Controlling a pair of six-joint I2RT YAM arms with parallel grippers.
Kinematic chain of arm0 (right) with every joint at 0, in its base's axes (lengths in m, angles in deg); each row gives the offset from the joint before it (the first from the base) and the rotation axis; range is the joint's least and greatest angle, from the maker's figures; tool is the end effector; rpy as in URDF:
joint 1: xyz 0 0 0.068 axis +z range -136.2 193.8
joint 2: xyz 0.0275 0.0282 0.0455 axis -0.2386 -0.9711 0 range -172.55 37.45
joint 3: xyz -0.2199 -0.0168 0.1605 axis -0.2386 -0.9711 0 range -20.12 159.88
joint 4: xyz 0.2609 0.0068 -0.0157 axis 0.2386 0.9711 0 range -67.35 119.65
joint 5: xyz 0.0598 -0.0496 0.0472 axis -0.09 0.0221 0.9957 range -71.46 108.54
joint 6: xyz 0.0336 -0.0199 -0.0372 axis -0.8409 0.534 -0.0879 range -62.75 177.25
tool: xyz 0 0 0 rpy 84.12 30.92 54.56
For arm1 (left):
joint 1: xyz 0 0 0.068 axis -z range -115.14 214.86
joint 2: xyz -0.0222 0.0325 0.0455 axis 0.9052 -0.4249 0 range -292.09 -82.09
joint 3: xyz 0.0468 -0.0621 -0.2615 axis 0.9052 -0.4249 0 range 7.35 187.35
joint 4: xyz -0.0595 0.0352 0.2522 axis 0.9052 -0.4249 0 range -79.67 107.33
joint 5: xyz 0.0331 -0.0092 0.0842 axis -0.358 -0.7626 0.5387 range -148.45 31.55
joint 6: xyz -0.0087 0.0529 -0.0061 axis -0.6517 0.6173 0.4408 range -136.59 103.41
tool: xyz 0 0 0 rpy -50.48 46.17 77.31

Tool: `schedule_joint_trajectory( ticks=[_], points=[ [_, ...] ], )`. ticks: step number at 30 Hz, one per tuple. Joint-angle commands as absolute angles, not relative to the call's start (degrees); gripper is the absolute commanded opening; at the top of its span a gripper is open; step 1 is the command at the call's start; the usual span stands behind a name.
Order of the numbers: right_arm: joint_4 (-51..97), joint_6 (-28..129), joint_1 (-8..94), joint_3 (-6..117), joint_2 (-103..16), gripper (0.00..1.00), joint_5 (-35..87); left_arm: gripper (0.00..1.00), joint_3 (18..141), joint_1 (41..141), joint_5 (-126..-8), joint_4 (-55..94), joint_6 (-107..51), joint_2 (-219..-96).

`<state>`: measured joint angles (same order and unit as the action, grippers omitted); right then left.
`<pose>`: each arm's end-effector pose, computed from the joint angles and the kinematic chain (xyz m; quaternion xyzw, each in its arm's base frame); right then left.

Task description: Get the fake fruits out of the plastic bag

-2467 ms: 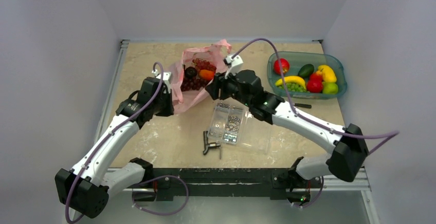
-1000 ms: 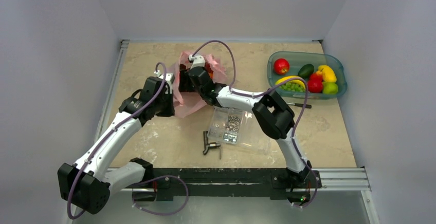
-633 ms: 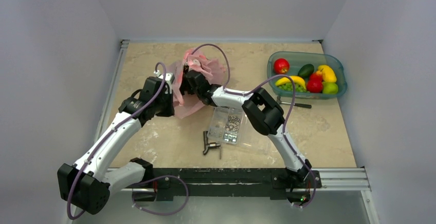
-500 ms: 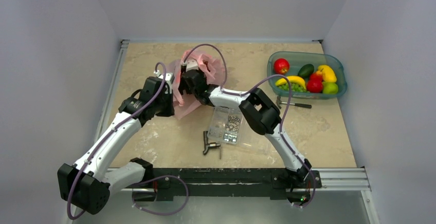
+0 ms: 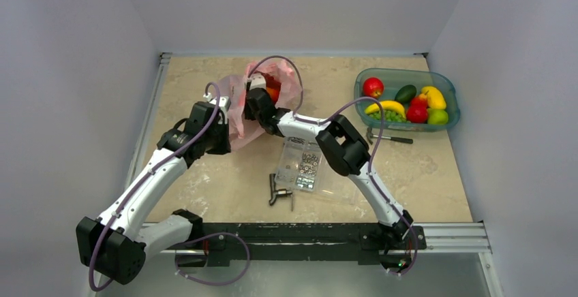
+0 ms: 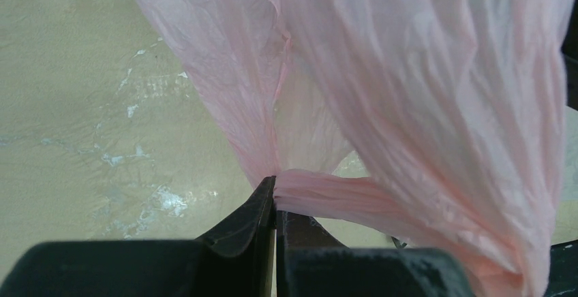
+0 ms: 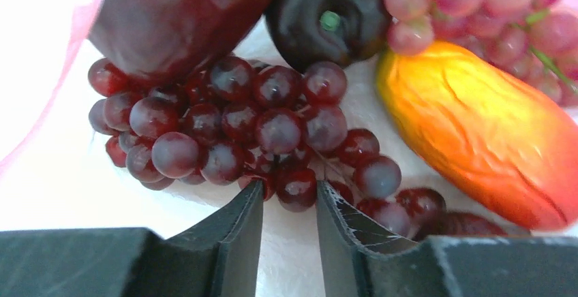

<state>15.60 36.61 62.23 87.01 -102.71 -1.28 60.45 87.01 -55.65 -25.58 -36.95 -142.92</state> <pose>0.3788 0.4091 0.1523 -0.1120 0.8328 0.1758 0.5128 0.1968 -0.0782 0.2858 0.0066 0.9414 -0.1005 0.3220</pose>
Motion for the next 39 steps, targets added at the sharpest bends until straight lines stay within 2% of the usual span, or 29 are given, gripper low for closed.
schedule_joint_trajectory(
  ticks=[1,8,26,39],
  points=[
    [12.9,35.9,60.6,85.5,-99.1,0.25,-0.1,0.00,60.8,87.0,-55.9,-25.3,-36.6,-141.7],
    [11.4,37.5,60.6,82.1,-94.6,0.00,1.0,0.00,60.8,87.0,-55.8,-25.3,-36.6,-141.7],
    [9.2,35.0,62.2,67.0,-76.9,0.00,4.7,0.00,61.6,87.0,-56.7,-25.4,-36.9,-143.6],
    [14.3,36.3,62.6,65.2,-67.0,0.00,3.6,0.00,61.7,87.0,-53.5,-25.5,-37.7,-141.6]
  ],
)
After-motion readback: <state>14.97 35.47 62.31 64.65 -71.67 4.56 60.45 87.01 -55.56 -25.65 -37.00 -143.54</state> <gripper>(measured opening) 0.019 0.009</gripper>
